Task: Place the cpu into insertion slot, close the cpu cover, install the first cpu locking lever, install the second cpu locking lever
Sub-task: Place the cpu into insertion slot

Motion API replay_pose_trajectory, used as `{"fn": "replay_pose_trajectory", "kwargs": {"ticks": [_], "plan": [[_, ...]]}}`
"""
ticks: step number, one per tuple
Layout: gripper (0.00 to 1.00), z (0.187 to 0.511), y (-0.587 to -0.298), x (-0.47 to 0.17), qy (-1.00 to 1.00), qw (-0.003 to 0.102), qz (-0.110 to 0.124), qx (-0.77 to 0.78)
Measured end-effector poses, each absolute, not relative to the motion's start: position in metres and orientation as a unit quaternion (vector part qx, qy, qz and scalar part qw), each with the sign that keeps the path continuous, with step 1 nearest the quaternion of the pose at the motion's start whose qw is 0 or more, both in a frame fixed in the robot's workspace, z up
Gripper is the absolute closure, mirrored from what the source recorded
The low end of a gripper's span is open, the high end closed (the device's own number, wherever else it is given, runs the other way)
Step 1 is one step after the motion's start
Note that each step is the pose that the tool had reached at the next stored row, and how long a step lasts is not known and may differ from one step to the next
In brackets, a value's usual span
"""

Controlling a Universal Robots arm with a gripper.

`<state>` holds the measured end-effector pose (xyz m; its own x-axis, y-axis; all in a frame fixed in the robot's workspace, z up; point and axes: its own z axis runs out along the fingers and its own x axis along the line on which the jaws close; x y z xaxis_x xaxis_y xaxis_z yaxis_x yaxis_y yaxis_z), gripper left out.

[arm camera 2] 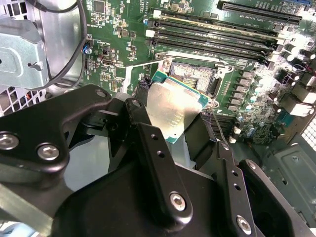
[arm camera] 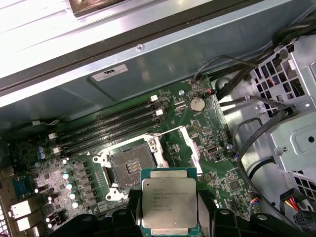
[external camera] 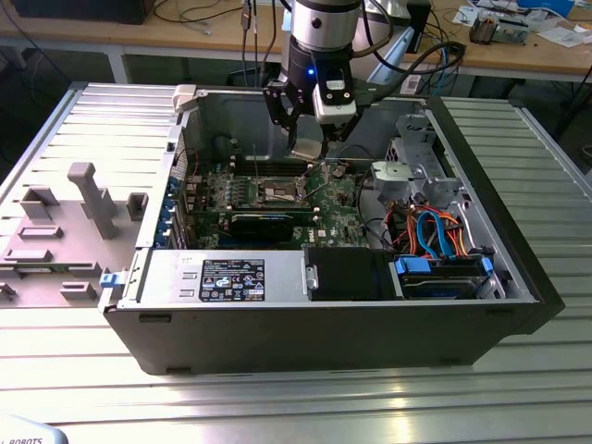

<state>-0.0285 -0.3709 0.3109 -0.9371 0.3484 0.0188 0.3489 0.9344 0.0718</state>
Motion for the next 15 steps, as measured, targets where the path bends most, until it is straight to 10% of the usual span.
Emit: {"fn": "replay_pose_trajectory", "kwargs": {"ticks": [15], "plan": [[0.46,0.3107,-0.3709,-0.0285,-0.982,0.003,-0.037,-0.183]]}}
